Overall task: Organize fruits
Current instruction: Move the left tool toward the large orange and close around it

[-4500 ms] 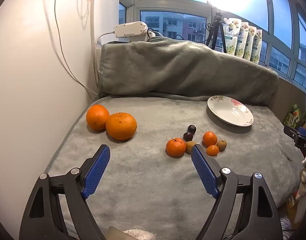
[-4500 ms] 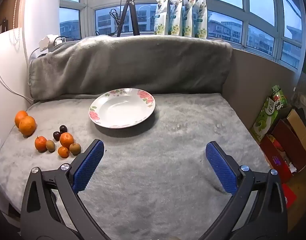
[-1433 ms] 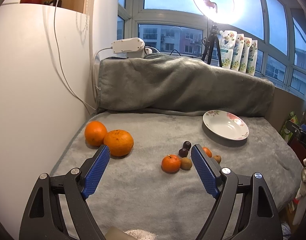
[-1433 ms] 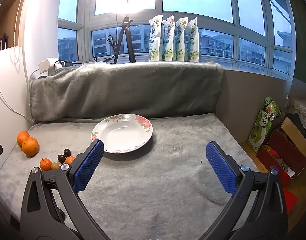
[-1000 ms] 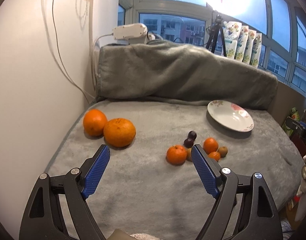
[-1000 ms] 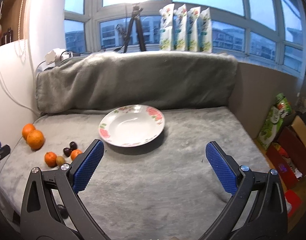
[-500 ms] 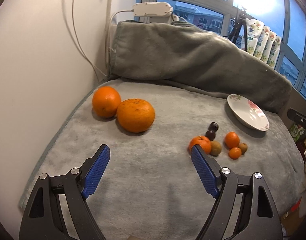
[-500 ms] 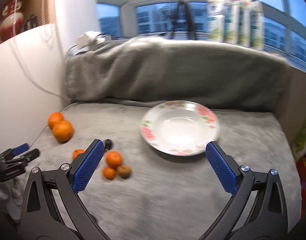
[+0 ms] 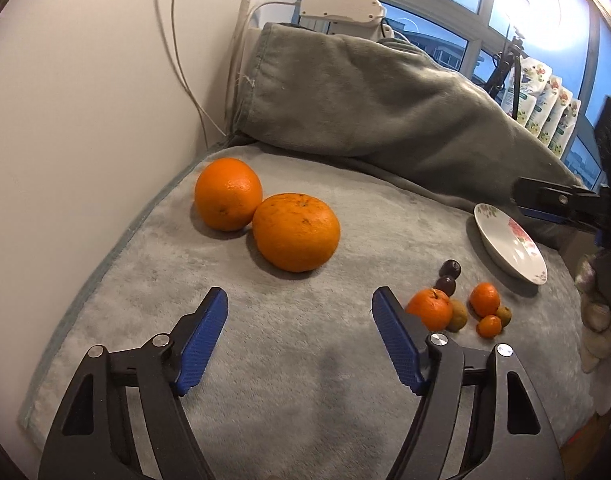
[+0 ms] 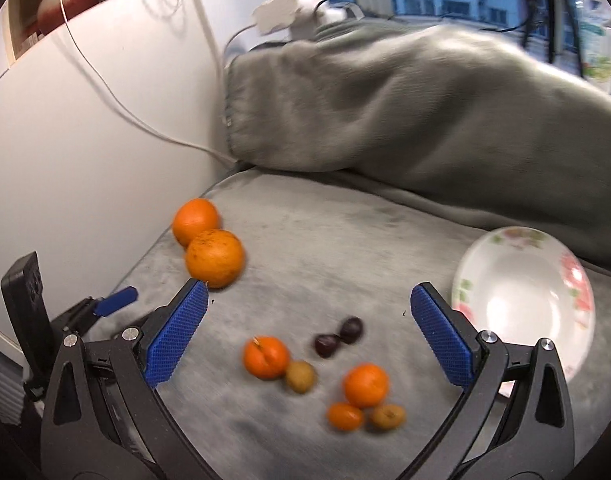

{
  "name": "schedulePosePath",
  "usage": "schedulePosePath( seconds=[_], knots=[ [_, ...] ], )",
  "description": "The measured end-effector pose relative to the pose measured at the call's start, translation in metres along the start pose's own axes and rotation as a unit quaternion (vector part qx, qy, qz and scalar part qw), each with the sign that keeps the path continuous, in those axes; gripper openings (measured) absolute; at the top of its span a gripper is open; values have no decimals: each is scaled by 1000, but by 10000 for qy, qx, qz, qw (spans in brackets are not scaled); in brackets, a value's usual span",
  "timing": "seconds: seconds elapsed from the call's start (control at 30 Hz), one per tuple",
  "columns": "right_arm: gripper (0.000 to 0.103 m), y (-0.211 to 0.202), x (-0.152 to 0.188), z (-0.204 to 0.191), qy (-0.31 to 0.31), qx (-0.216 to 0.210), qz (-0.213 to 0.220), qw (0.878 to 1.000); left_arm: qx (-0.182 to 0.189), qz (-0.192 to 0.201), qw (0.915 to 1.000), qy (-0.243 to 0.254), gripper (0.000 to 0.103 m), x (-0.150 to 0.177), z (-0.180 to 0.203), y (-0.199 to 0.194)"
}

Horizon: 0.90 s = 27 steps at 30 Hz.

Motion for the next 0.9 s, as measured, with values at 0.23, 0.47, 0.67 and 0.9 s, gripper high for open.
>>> schedulePosePath(
  seconds=[0.23,0.47,0.67,0.9],
  knots=[
    [101,50,-17,-13,173,-568,-481,9971,113,-88,9997,-212,68,-4,-12,16],
    [96,97,-29,-18,473,-1077,-873,9892,297,-188,9984,-452,68,-8,-19,32],
    [85,135,-33,-21,638,-1293,-1201,9822,521,-281,9967,-549,68,-16,-18,45],
    [83,166,-34,-19,891,-1470,-1421,9748,740,-479,9932,-755,61,-18,-20,63]
  ],
)
Point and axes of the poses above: each gripper's, at about its wrist camera, not at the fingertips, and y roughly the way its jaws point, z to its right, x to its underside, the point moved 1 cm from there along y, roughly the way its jaws point, and after that the axes turned 8 degrees about -x, right-handed, at the moved point
